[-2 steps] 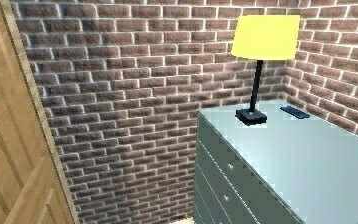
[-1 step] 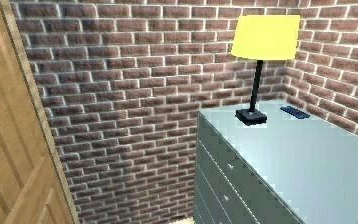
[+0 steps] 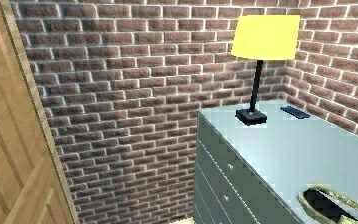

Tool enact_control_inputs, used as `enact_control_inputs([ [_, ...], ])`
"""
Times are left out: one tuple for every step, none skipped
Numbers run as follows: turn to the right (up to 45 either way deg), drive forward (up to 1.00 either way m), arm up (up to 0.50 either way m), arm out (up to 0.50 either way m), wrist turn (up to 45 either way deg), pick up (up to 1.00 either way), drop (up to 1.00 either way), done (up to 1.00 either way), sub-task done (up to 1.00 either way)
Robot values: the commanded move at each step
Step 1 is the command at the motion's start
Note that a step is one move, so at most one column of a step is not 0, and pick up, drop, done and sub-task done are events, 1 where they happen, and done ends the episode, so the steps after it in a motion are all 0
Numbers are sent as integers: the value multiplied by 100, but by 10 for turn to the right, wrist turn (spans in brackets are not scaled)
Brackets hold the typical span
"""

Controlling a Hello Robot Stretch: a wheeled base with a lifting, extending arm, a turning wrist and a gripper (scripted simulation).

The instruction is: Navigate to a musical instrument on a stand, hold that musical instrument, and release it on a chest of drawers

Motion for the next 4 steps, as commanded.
enact_control_inputs([
  [0, 0, -12, 0, 0, 0, 0, 0, 0],
  [0, 0, 0, 0, 0, 0, 100, 0, 0],
  [0, 0, 0, -10, 0, 0, 0, 0, 0],
  [0, 0, 0, 0, 0, 0, 0, 100, 0],
])
